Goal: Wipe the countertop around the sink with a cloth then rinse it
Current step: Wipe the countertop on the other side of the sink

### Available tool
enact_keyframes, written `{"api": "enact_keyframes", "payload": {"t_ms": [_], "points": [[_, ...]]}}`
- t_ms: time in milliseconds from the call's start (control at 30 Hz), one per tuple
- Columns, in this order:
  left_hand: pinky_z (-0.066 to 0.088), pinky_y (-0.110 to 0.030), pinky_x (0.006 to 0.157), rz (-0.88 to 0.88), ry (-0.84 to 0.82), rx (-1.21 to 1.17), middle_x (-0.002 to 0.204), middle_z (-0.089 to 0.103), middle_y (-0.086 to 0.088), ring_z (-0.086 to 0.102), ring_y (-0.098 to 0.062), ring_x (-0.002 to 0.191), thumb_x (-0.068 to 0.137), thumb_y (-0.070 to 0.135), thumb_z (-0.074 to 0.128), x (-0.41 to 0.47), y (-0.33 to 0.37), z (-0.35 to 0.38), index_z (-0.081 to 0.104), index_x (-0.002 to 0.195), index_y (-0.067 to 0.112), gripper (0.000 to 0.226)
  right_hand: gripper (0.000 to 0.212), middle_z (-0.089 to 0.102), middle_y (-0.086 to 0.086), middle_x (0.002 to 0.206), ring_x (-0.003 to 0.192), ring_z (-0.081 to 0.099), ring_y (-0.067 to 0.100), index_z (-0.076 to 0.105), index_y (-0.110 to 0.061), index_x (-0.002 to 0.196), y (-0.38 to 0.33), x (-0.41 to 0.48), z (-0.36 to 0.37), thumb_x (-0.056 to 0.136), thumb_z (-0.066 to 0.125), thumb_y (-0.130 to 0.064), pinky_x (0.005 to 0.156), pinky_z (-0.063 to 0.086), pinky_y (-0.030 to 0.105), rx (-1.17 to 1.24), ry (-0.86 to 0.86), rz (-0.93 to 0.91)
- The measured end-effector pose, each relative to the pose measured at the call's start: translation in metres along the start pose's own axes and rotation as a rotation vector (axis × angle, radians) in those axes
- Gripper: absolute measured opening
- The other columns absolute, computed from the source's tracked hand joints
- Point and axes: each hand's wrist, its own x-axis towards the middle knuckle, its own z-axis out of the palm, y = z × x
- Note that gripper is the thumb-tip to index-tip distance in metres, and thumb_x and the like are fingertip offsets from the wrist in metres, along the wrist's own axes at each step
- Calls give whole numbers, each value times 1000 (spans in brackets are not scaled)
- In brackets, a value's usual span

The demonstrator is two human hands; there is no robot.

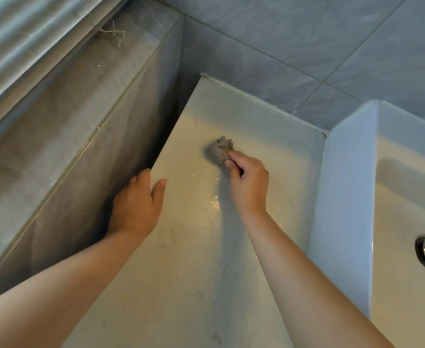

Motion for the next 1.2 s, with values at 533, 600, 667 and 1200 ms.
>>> {"api": "enact_keyframes", "payload": {"t_ms": [533, 600, 667, 1200], "points": [[42, -26, 68, -95, -52, -349, 101, 66, 5, 60, -12, 87, 97, 39, 41, -45, -35, -13, 64, 108, 22, 31, 25, 67, -11, 100, 92, 62, -1, 72, -11, 104, -47, -26, -27, 80, 71, -7, 84, 41, 4, 170, 34, 62], [39, -23, 70, -78, -21, -336, 104, 64, 7, 57, -9, 89, 98, 35, 42, -46, -32, -13, 64, 112, 23, 29, 24, 71, -2, 103, 93, 62, 1, 72, -11, 106, -43, 9, -26, 82, 69, -10, 84, 42, 6, 121, 43, 54], [37, -22, 72, -74, 3, -330, 104, 61, 8, 53, -6, 89, 98, 31, 43, -47, -27, -14, 65, 114, 22, 28, 24, 72, 3, 105, 94, 63, 6, 71, -11, 108, -36, 32, -18, 85, 66, -12, 85, 45, 13, 77, 5, 58], [42, -27, 81, -116, -9, -321, 115, 62, 1, 58, -15, 100, 98, 31, 43, -47, -27, -13, 62, 121, 21, 31, 24, 72, -9, 102, 97, 61, 4, 74, -21, 102, -59, -59, 15, 82, 68, -9, 89, 44, 13, 108, -359, -16]]}}
